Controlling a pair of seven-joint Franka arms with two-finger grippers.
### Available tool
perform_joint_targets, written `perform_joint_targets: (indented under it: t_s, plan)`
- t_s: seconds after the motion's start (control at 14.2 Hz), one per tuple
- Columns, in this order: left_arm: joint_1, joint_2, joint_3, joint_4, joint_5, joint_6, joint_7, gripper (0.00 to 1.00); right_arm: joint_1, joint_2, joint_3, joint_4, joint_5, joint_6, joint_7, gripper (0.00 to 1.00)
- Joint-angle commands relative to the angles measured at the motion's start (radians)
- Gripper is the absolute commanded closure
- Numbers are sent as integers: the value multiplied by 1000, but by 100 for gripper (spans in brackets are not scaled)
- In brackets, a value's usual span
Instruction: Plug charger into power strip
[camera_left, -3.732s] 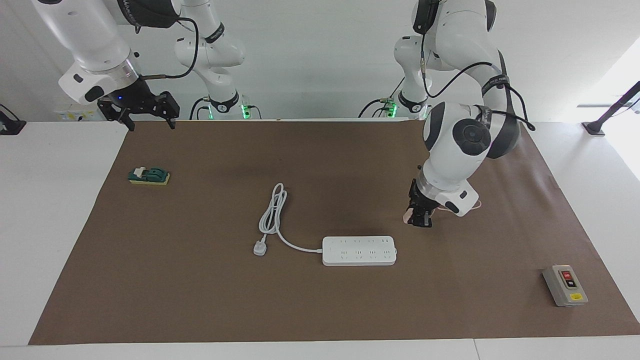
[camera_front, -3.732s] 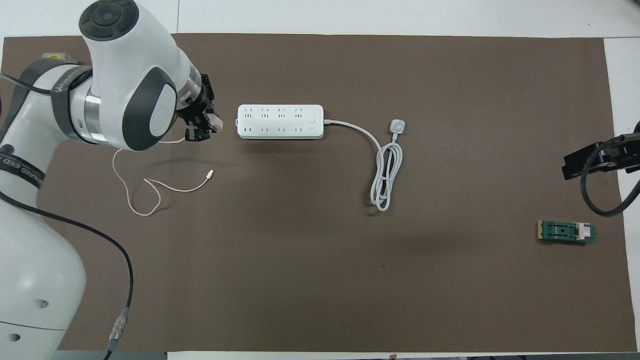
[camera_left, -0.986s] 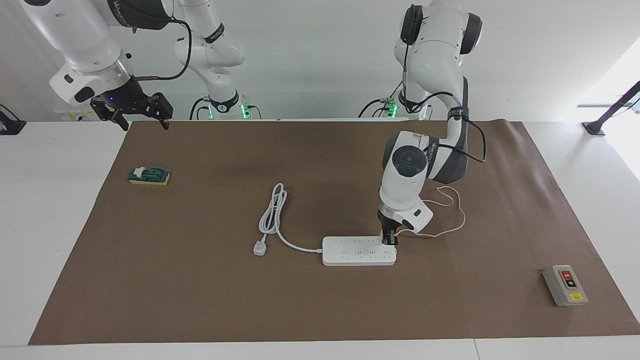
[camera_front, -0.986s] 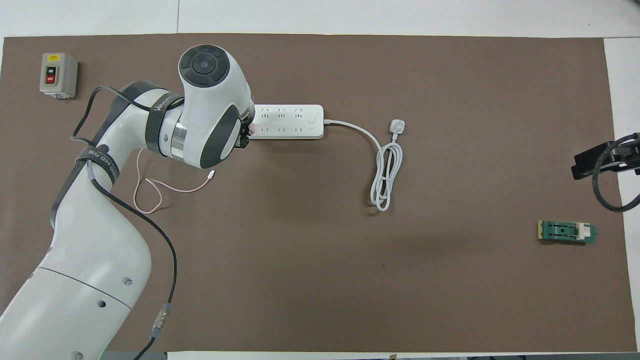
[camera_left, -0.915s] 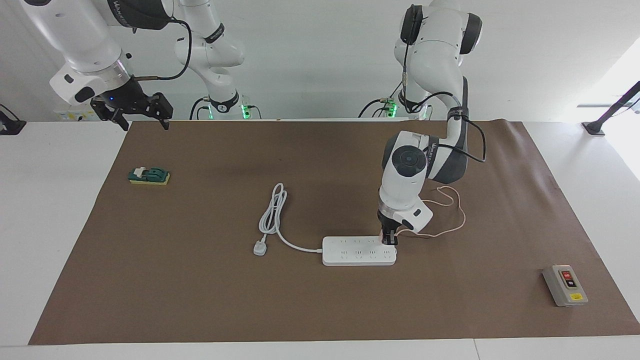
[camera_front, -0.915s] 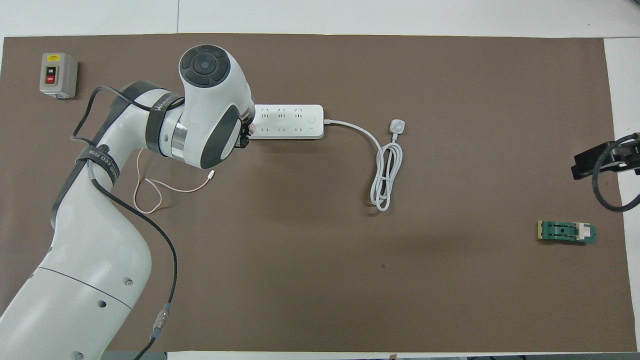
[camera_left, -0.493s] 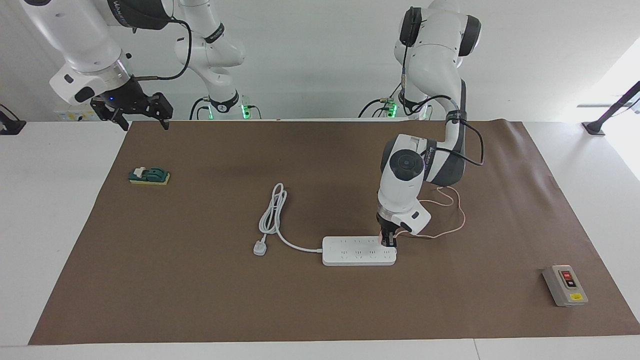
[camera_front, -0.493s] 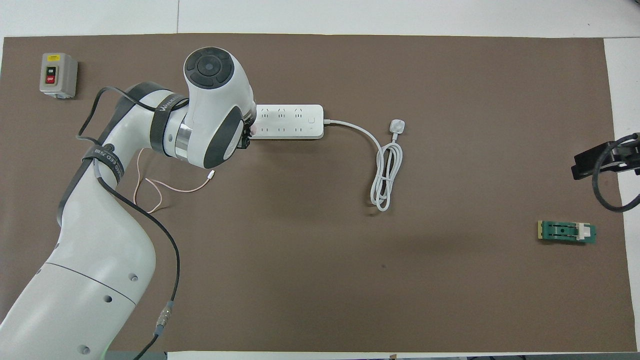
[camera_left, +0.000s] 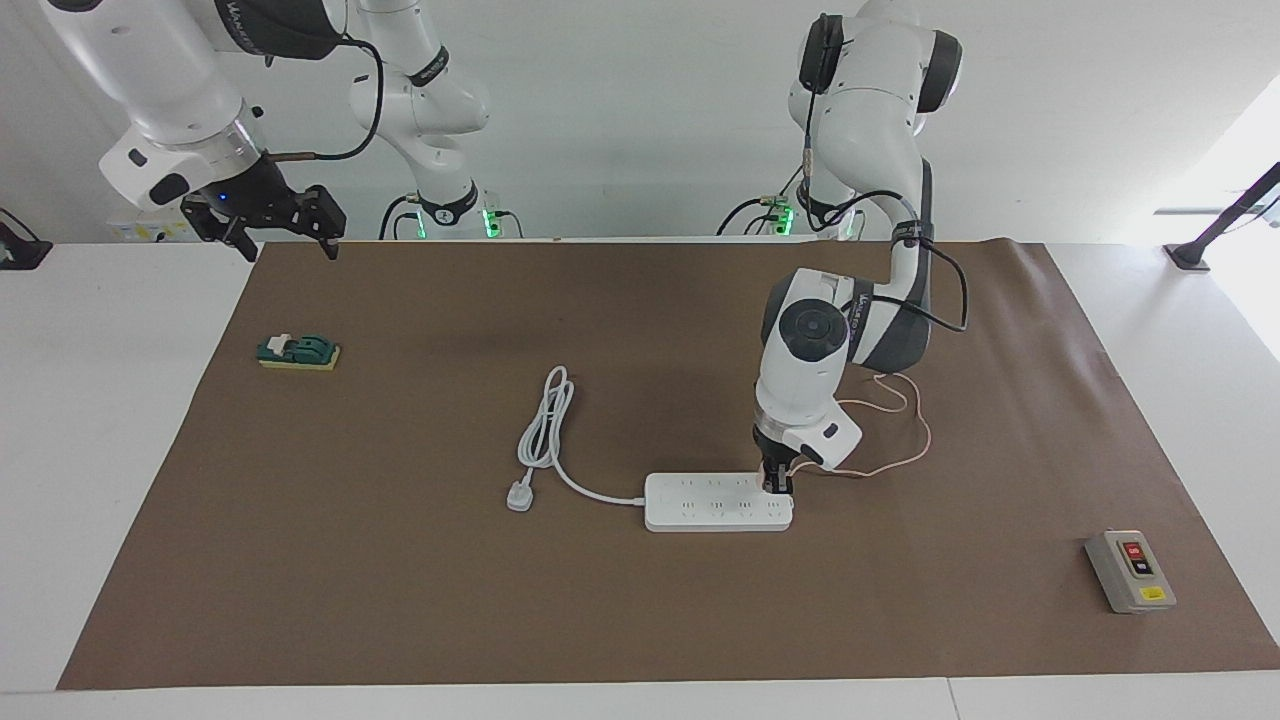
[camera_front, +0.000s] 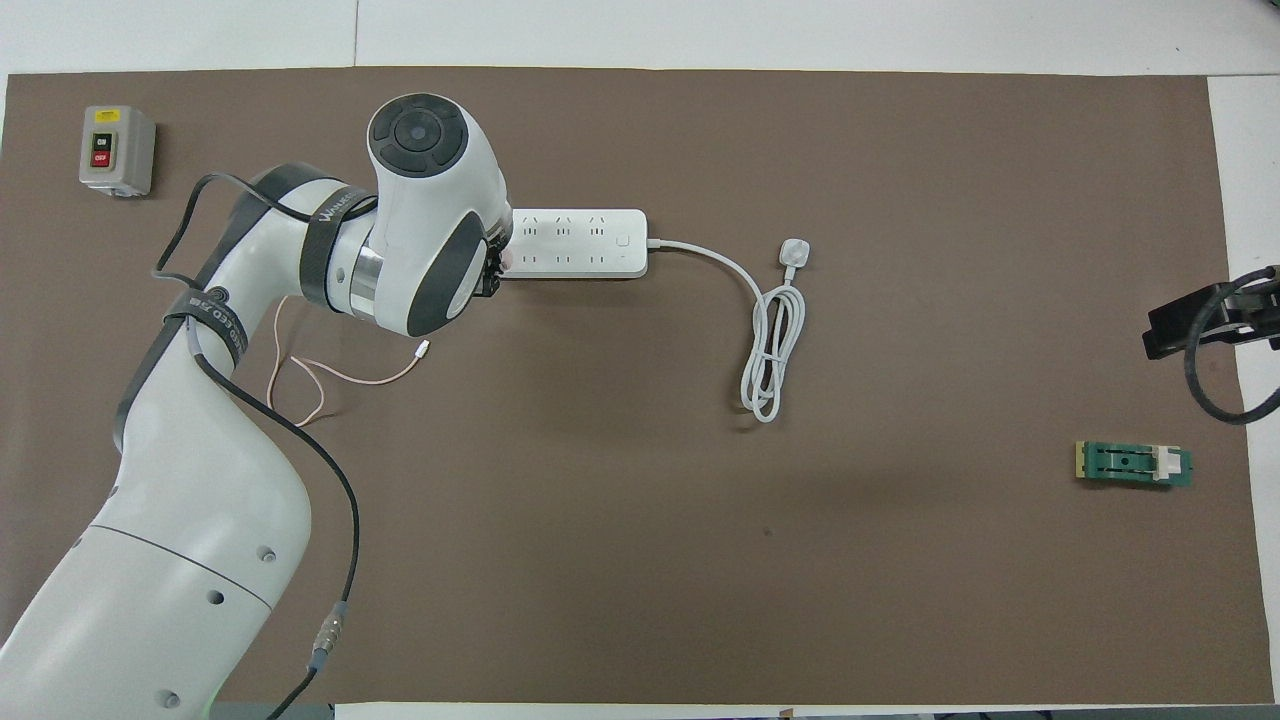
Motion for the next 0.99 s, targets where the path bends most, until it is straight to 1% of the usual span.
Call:
perform_joint_targets:
  t_s: [0.0,0.21,0.28,0.49,0.63,0.92]
  plan:
    - [22,-31,8,19,15,-8,20,0,-10,-13,11,-19,-16,5,7,0]
    - [38,-97,11,19,15,-29,23,0,-10,-13,11,-19,-16,5,7,0]
    - [44,-117,14,19,15,-41,52,0,-10,-13,11,-19,-16,5,7,0]
    - [64,-178,14,17,15,-147,358,0,-10,-13,11,-19,-16,5,7,0]
    - [105,-227,11,11,9,-215,573,0,-10,-13,11,-19,-16,5,7,0]
    - [188,-300,11,6,8,-368,1040,0,-10,-13,11,-19,-16,5,7,0]
